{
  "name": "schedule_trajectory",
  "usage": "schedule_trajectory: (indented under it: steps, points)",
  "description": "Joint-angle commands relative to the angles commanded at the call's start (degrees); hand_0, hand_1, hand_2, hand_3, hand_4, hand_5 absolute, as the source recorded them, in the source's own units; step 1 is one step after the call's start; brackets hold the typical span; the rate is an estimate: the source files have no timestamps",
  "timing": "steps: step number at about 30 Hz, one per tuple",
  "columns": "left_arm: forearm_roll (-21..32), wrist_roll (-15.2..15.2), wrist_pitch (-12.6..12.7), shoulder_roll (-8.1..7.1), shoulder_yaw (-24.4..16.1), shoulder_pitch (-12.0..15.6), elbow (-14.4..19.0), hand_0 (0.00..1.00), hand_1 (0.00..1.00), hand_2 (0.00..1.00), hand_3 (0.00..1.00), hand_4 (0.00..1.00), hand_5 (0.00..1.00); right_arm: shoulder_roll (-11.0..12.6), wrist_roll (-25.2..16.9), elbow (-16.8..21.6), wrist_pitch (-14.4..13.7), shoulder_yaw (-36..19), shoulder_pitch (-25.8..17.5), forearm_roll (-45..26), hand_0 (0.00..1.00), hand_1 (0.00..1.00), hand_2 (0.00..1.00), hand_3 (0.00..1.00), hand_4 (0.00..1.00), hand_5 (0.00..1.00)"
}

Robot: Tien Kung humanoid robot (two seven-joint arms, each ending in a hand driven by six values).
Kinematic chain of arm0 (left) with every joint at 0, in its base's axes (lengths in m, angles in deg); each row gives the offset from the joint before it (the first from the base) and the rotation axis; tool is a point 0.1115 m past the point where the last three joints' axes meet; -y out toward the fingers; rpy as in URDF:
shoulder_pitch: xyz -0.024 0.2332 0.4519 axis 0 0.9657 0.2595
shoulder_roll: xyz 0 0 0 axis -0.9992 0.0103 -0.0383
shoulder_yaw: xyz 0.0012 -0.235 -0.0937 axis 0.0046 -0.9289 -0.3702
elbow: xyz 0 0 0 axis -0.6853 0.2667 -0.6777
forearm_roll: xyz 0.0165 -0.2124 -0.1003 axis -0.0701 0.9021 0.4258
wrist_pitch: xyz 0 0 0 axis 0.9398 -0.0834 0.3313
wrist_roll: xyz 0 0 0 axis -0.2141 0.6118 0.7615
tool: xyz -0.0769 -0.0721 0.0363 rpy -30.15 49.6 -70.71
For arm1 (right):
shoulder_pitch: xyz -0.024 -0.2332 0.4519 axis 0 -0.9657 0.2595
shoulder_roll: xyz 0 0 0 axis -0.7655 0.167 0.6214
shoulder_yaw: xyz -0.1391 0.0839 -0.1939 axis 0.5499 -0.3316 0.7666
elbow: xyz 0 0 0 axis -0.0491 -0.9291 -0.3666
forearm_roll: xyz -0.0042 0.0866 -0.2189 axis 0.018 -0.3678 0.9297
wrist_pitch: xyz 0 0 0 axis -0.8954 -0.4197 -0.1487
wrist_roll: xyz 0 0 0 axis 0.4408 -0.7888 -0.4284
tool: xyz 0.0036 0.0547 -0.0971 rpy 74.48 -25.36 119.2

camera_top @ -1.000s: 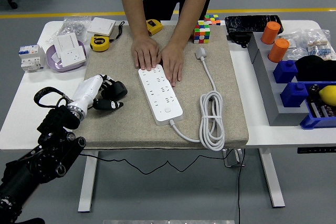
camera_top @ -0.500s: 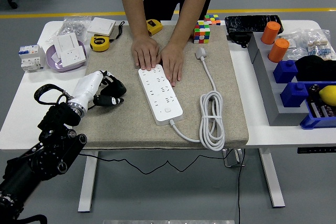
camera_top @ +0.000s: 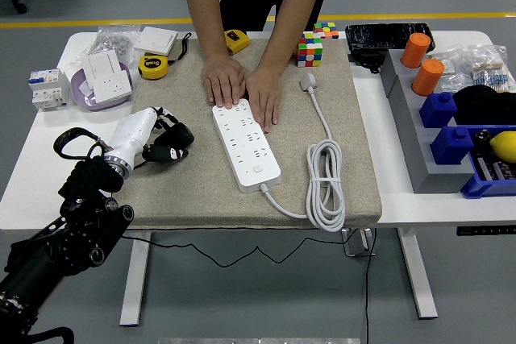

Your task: Pick up the plug,place it near the board,insert it into the board,press the button

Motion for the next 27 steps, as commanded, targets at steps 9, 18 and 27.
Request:
schedule_trajectory:
  steps: [9,18,27]
  points:
    - [-0.7,0.2,1.5,0.2,-0.5,-0.3,-0.3,0.429,0.472,0.45,0.491,0.745,0.155,0.0,0.0,0.0,-0.2,-0.4,0.1,0.3,0.95,0.901,0.862,0.888,0.998,0.982]
    - [-0.5,0.3,1.4,0.34,-0.5,-0.3,-0.7,0.407,0.458,0.434,0.473,0.668,0.149,0.0,0.0,0.0,-0.2,-0.5,0.0,0.2,0.95,0.901,0.861,0.888,0.998,0.982]
    - [-0.1,-0.4,0.3,0.19,0.1,-0.4,-0.3,0.323,0.27,0.266,0.399,0.577,0.113,0.0,0.0,0.0,-0.2,-0.6,-0.1,0.3,0.95,0.901,0.861,0.888,0.998,0.981]
